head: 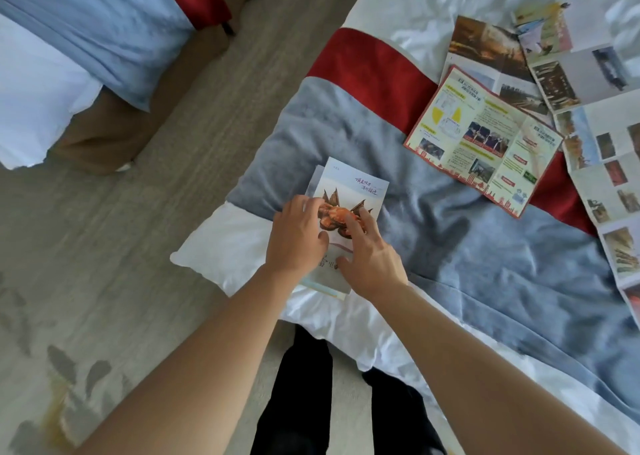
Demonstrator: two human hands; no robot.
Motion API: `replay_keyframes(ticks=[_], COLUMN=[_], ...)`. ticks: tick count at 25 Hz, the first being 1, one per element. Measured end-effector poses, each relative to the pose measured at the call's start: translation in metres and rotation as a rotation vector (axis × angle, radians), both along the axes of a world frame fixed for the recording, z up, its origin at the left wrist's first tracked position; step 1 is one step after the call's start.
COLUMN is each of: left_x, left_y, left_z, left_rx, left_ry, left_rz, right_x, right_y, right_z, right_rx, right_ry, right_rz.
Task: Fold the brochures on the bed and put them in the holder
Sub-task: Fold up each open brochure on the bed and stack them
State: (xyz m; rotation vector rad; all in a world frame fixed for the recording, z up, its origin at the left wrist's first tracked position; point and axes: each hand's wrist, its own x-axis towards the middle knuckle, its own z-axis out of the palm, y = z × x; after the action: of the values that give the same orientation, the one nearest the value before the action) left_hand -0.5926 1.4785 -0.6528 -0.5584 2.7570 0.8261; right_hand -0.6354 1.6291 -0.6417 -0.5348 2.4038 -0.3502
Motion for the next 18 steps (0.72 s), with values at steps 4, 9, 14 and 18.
replay_keyframes(ticks=[4,9,14,18], left_x=[0.019,0.03,0.034,0.035], left_y=[-0.001,-0.001,0.002,0.001], left_z=[-0.012,-0.024,-0.028,-0.029], left_rx=[-0.052,-0.117,-0.189,-0.214], left_ry=[-0.042,-0.072,-0.095,-0.059], left_rz=[-0.061,-0.09,-0.07,-0.171], right_x=[0.016,0.021,0.023,0.023], right_y=[-0.004,-0.003,-0.001,0.0], right_z=[-0.009,-0.016,-0.016,-0.017], right_rx=[0.001,0.071,0.171,0.133], right_ry=[0.009,0.021,0.088,0.237], right_rz=[0.015,0.066,0.113,0.153])
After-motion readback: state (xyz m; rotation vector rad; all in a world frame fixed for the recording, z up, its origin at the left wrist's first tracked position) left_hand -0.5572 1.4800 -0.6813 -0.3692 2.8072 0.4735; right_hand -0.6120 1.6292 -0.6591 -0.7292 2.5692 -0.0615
